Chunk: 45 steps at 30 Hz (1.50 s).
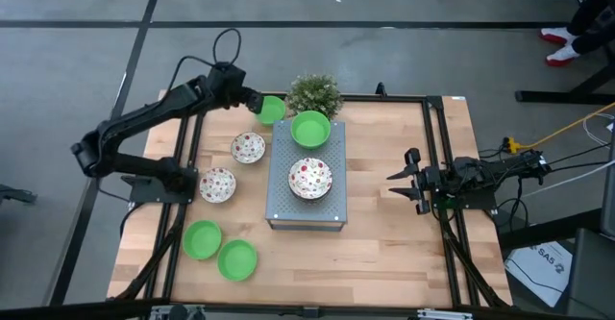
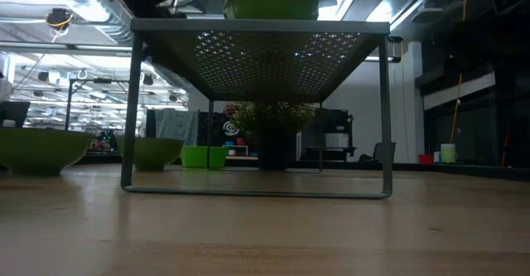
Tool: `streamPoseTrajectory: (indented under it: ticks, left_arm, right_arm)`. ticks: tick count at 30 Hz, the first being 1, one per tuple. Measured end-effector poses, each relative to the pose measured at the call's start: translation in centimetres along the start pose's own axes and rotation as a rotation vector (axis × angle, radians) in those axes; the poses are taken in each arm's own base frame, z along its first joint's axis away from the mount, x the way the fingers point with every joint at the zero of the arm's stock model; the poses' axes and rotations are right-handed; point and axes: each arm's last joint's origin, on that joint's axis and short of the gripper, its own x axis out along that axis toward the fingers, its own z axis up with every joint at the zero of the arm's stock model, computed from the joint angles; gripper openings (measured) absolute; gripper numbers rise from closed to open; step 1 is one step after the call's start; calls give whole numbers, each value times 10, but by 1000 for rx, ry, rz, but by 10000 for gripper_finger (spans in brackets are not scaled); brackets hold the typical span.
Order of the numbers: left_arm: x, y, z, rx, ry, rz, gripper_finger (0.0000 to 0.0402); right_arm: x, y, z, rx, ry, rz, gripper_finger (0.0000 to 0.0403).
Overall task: Pick & Place Mini bowls
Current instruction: Stack the green bowl on the green bowl on the shelf
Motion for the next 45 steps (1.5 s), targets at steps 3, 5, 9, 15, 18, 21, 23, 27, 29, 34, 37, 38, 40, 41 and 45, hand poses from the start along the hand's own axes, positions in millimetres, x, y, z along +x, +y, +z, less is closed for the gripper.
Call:
streamPoseTrajectory:
  ticks: [3, 5, 9, 15, 18, 21, 23, 27, 29, 34, 37, 38, 40, 41, 45]
  left_arm:
    - [11, 11, 3, -110, 54, -35, 192]
    - [21, 18, 3, -158, 97, -52, 192]
    - [44, 27, 0, -182, 175, -40, 191]
    - [65, 33, -8, -242, 259, -7, 190]
    - [72, 35, -10, -249, 279, 8, 189]
    - [79, 36, -13, -224, 294, 38, 189]
    - [84, 38, -15, -213, 304, 52, 189]
    - [97, 49, -18, -241, 346, 74, 189]
    - [105, 52, -22, -249, 369, 83, 189]
    - [121, 55, -30, -259, 424, 83, 189]
    - [131, 55, -32, -264, 420, 54, 189]
    - [133, 55, -32, -265, 417, 48, 189]
    - [138, 55, -34, -264, 421, 49, 189]
    - [140, 56, -35, -266, 425, 55, 189]
    - [146, 57, -39, -272, 440, 67, 189]
  right_arm:
    - [0, 0, 0, 0, 0, 0, 147]
    - [0, 0, 0, 0, 0, 0, 147]
    - [0, 0, 0, 0, 0, 0, 147]
    - [0, 0, 0, 0, 0, -1, 147]
    - [0, 0, 0, 0, 0, 0, 147]
    - [0, 0, 0, 0, 0, 0, 147]
    - [0, 0, 0, 0, 0, 0, 147]
    - [0, 0, 0, 0, 0, 0, 147]
    - [0, 0, 0, 0, 0, -1, 147]
    - [0, 0, 0, 0, 0, -1, 147]
    - [0, 0, 0, 0, 0, 0, 147]
    - [0, 0, 0, 0, 0, 0, 147]
    - [0, 0, 0, 0, 0, -1, 147]
    - [0, 0, 0, 0, 0, -1, 147]
    - [0, 0, 0, 0, 0, -1, 147]
